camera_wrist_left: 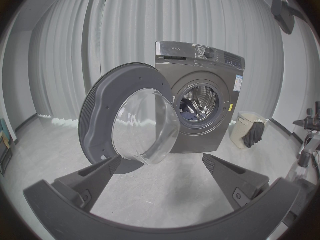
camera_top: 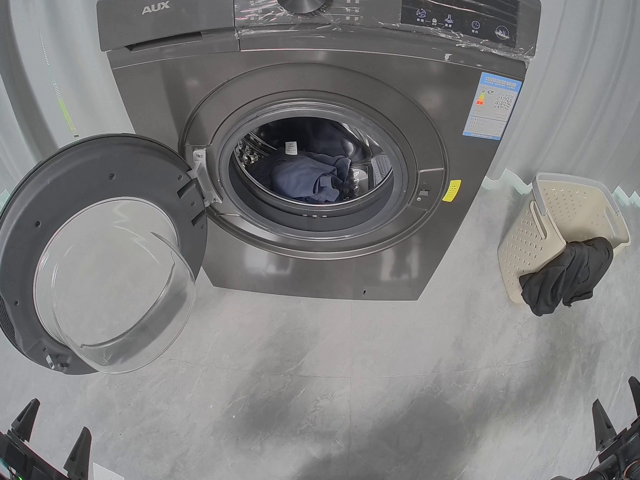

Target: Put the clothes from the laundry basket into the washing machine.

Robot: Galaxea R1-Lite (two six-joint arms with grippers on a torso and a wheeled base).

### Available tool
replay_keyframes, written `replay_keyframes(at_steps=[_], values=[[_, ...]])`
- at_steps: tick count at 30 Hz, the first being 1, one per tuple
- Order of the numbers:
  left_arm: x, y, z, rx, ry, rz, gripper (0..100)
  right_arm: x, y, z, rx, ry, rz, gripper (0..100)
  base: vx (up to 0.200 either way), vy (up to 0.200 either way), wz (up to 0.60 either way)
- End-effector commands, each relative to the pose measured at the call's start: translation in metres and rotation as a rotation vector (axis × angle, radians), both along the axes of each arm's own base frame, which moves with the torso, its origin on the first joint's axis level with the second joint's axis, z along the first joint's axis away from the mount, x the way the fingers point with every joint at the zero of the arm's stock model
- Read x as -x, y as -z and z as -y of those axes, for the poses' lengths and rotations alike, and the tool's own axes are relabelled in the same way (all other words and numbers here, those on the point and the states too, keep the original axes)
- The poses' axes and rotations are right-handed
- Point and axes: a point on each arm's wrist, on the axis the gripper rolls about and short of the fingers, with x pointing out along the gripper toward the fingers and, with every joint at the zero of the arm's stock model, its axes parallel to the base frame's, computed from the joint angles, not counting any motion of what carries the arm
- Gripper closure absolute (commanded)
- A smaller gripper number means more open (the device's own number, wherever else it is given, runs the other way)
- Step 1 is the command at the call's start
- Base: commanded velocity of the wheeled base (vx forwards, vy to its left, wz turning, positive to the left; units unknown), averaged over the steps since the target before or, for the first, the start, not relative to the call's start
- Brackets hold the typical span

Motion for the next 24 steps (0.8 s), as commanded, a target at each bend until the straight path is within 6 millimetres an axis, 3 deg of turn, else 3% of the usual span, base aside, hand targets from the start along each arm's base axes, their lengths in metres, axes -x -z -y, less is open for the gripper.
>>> replay_keyframes(at_steps=[1,3,11,24], values=[[0.0029,0.0062,0.0008,-0.004,-0.055,0.030,0,-0.0001,0.0047,0.0000,0.000,-0.005,-0.001,0,0.000,0.000,0.00],[0.0029,0.0062,0.0006,0.013,-0.063,0.030,0,-0.0001,0.0044,0.0000,-0.003,-0.008,0.002,0,0.000,0.000,0.00],[0.0029,0.0062,0.0007,-0.004,-0.061,0.030,0,-0.0001,0.0046,0.0000,0.000,-0.008,0.000,0,0.000,-0.200,0.00],[0.0029,0.0060,0.0003,0.013,-0.083,0.031,0,-0.0001,0.0046,0.0000,0.000,-0.008,0.000,0,0.000,0.000,0.00]])
